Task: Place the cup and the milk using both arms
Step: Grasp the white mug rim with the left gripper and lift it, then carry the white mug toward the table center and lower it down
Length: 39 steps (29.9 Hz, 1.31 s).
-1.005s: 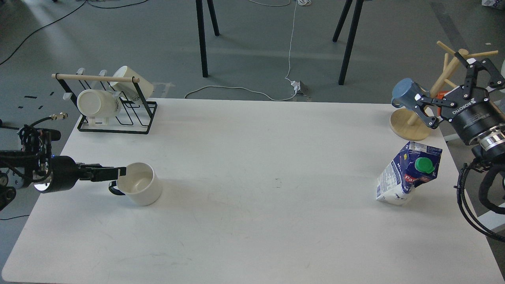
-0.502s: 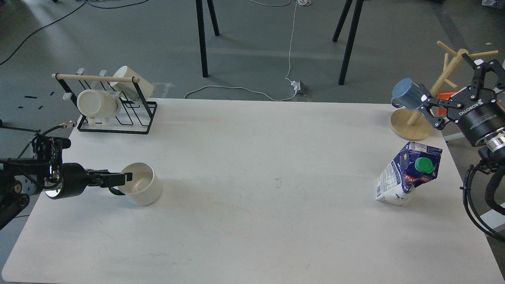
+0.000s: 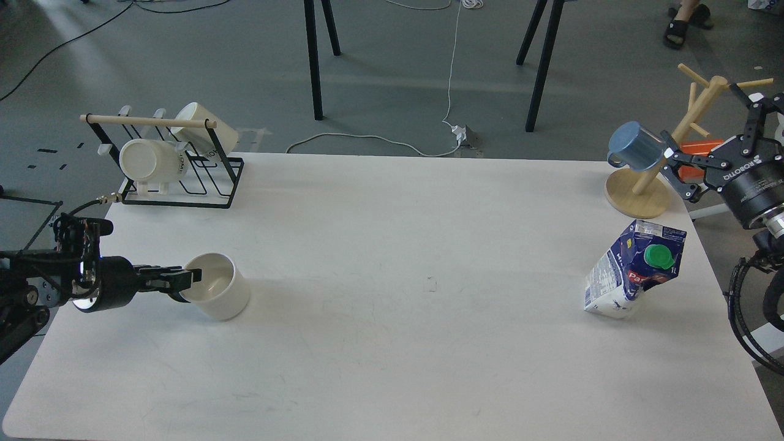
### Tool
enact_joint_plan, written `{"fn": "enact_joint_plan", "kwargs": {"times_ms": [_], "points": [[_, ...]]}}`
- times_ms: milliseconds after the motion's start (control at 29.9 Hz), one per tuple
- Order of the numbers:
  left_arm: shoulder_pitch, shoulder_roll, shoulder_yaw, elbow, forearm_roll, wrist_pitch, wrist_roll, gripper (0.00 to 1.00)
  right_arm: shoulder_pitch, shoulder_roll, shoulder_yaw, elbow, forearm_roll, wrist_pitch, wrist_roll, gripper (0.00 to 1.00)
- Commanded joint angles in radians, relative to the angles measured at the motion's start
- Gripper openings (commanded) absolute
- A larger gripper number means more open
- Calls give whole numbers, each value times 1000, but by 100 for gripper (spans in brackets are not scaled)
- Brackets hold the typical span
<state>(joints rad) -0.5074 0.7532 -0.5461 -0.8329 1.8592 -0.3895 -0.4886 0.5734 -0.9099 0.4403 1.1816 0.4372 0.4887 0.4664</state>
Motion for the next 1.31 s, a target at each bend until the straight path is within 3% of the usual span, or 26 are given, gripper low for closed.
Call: {"fn": "enact_joint_plan", "kwargs": {"times_ms": [0, 770, 837, 938, 1038, 1273], "points": [[18, 1, 8, 0, 1, 20, 0, 10, 0, -4, 0, 3, 2, 0, 0, 96], [4, 41, 31, -20, 25, 21, 0, 8, -9, -10, 5, 4, 15, 0, 12, 96], [-43, 78, 32, -64, 26, -1, 0, 8, -9, -14, 6, 3, 21, 0, 15, 96], [-149, 95, 34, -123, 28, -99, 0, 8, -10, -15, 5, -2, 90, 0, 17, 96], [-256, 81, 34, -173, 58, -99, 0, 8, -17, -15, 5, -7, 156, 0, 17, 96], [-344, -138, 35, -270, 308, -99, 0, 8, -36, -15, 5, -25, 219, 0, 17, 96]]}}
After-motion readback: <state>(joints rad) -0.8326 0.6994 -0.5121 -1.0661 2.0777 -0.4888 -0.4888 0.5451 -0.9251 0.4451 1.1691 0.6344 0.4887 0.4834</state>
